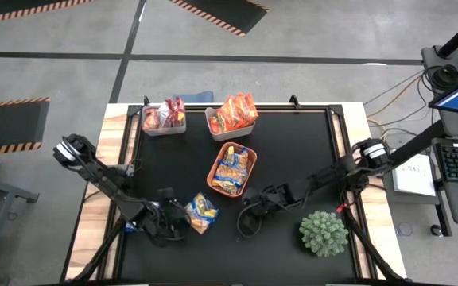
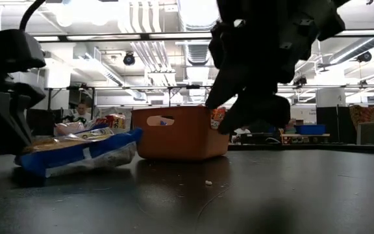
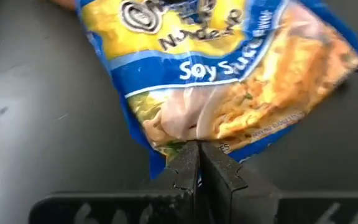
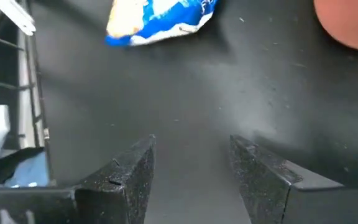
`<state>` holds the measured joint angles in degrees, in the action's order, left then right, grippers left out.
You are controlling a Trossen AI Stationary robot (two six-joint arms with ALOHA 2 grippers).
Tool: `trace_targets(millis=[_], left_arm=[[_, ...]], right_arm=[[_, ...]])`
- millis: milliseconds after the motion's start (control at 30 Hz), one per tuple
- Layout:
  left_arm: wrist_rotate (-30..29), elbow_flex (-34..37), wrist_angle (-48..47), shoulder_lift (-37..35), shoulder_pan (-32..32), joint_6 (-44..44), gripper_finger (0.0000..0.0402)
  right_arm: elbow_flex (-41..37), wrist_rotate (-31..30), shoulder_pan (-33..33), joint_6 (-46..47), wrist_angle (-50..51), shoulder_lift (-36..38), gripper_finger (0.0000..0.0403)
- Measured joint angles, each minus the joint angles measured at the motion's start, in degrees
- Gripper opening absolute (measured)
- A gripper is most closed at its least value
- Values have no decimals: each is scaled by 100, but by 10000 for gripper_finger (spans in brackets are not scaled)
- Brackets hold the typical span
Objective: Sort Maruchan noodles
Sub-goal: Put the blue bag into the orange bin
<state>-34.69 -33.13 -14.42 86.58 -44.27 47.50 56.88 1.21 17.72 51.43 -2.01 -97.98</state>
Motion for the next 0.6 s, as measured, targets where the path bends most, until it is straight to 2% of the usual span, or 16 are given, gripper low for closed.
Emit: trace_targets(millis=[200,333,600], left_arm=[[-86,79,1701,528,43,-75,0],[-376,-169,2499,1093,74,-347,0],[-491,-944,2650,1860,146,-1189,0]], right_arm=[[76,-278,85,158,1,-174,192],[103,-571,126,200,-25,-155,192],[98,-788,117,208,9,-161,192]])
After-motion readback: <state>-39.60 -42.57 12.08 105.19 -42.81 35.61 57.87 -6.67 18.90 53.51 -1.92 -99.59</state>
